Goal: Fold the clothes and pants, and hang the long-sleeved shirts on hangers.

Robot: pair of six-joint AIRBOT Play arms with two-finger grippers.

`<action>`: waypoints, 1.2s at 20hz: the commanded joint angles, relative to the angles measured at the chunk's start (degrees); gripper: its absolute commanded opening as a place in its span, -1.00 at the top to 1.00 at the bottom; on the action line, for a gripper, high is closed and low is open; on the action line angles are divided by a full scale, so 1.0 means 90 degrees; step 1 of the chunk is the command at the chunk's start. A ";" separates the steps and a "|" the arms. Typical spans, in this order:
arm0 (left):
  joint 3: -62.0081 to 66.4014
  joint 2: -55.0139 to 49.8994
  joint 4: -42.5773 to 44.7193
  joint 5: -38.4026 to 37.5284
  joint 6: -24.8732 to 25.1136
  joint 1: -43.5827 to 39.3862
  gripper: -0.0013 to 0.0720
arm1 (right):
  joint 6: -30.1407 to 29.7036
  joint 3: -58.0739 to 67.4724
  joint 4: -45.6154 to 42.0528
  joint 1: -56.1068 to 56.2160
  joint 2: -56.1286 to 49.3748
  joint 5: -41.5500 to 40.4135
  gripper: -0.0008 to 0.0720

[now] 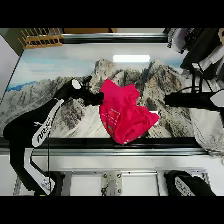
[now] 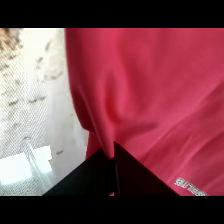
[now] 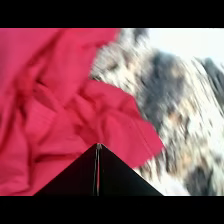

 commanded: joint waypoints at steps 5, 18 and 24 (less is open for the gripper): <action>-0.0175 0.0476 0.0022 -0.0121 0.0255 0.0406 0.94 | 0.0789 -0.1972 0.0605 -0.1481 -0.0937 -0.0335 -1.00; -0.0595 0.0471 0.0007 -0.0138 0.0253 0.0413 0.94 | -0.0359 -0.2021 0.2754 0.0177 -0.2227 -0.2603 -0.10; 0.0005 0.1926 0.0197 -0.0381 0.0257 0.1030 0.95 | -0.1144 -0.0420 0.1481 0.0051 -0.0852 -0.2074 0.95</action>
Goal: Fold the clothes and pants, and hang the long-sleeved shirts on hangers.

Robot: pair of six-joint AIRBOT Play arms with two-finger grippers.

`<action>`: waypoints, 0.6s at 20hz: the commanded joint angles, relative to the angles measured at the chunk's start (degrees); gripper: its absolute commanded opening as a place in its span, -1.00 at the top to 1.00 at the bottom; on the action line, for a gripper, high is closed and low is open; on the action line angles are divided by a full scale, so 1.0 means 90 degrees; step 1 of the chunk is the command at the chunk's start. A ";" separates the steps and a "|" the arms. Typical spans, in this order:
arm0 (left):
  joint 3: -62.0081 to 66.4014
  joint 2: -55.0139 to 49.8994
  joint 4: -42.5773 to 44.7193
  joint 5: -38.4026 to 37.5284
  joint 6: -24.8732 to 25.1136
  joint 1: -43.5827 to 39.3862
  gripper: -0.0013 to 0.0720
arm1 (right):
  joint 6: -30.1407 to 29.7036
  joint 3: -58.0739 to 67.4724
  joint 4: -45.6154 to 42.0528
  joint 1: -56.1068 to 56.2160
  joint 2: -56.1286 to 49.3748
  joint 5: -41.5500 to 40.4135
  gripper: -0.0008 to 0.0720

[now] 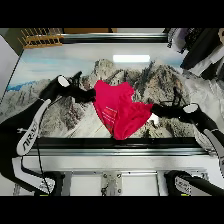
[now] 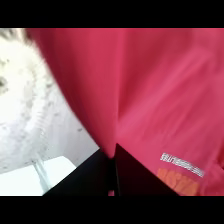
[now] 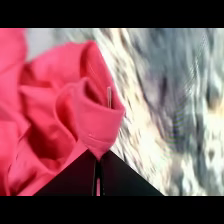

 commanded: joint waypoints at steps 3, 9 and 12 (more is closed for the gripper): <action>0.1224 0.2186 0.0124 -0.0245 -0.0002 0.0777 0.95 | -0.0299 0.2523 -0.1598 -0.0265 0.1824 0.1025 0.95; 0.2062 0.4855 0.0134 -0.0228 -0.0005 0.0814 0.94 | 0.0413 0.3976 -0.1685 -0.0529 0.3653 0.1226 0.95; 0.2055 0.5744 0.0136 -0.0362 -0.0010 0.0627 0.94 | 0.0811 0.3976 -0.1690 -0.0529 0.4189 0.1564 0.95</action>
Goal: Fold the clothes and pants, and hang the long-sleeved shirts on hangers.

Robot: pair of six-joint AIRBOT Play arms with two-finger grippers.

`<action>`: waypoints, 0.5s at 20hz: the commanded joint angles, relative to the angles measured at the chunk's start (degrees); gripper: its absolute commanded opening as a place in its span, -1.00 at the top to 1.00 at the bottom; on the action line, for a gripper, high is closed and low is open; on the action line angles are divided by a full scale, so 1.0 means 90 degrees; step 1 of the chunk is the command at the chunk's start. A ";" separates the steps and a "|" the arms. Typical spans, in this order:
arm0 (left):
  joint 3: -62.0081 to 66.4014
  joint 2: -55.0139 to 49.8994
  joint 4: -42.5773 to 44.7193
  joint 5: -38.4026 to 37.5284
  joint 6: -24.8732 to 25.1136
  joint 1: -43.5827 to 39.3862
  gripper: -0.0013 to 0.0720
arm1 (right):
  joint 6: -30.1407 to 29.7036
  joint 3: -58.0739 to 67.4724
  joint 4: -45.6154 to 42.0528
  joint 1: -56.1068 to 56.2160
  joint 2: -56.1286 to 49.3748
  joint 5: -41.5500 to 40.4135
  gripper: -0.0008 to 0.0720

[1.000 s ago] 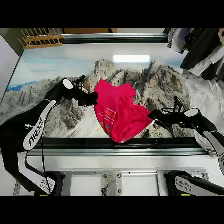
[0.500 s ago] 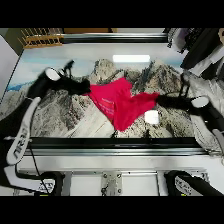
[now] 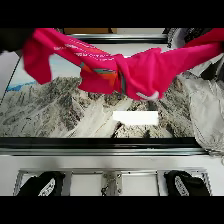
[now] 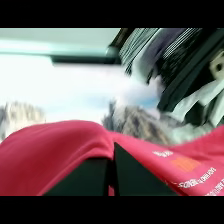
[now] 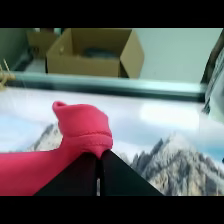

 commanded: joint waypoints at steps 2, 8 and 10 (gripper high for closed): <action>-0.0194 0.1375 0.0041 -0.0112 -0.0121 -0.0085 0.95 | 0.0753 0.0197 -0.0095 -0.0027 0.0709 0.0775 0.95; -0.3602 0.2385 0.1263 -0.1001 -0.1758 -0.0087 0.95 | 0.2229 -0.0085 -0.0248 -0.0019 -0.0231 0.3303 0.95; -0.4986 0.2361 0.0709 -0.1010 -0.1775 -0.0202 0.95 | 0.2280 -0.0498 -0.0250 -0.0012 -0.0777 0.3429 0.95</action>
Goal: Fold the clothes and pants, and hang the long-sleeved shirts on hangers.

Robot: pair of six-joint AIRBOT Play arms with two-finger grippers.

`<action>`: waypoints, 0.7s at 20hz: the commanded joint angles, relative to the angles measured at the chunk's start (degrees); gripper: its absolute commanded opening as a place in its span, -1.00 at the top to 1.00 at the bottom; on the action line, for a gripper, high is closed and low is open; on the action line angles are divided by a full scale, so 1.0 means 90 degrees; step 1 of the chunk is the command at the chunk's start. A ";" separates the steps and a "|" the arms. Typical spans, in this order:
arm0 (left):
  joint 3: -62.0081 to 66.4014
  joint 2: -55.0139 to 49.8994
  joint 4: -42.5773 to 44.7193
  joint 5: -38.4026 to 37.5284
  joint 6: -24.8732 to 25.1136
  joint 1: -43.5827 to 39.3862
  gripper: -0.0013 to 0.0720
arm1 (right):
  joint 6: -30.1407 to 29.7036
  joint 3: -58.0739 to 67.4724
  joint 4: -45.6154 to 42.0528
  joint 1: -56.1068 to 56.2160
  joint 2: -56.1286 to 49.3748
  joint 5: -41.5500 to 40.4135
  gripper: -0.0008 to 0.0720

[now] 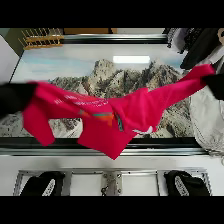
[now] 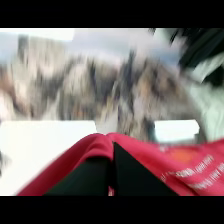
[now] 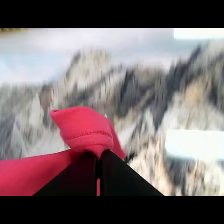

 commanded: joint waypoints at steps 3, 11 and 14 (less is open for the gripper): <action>-0.3026 -0.0457 -0.0486 0.0454 -0.0287 -0.0614 0.94 | 0.0289 -0.0804 -0.0044 0.0010 -0.1622 -0.0092 0.95; -0.1372 -0.4065 -0.0500 0.2698 0.0338 -0.1124 -0.98 | 0.0277 -0.0474 0.0580 -0.0063 -0.3711 -0.2817 -0.48; -0.0423 -0.4629 -0.0486 0.1700 0.0401 -0.0216 -0.97 | -0.0255 -0.0493 0.0476 -0.0355 -0.3504 -0.2135 -0.48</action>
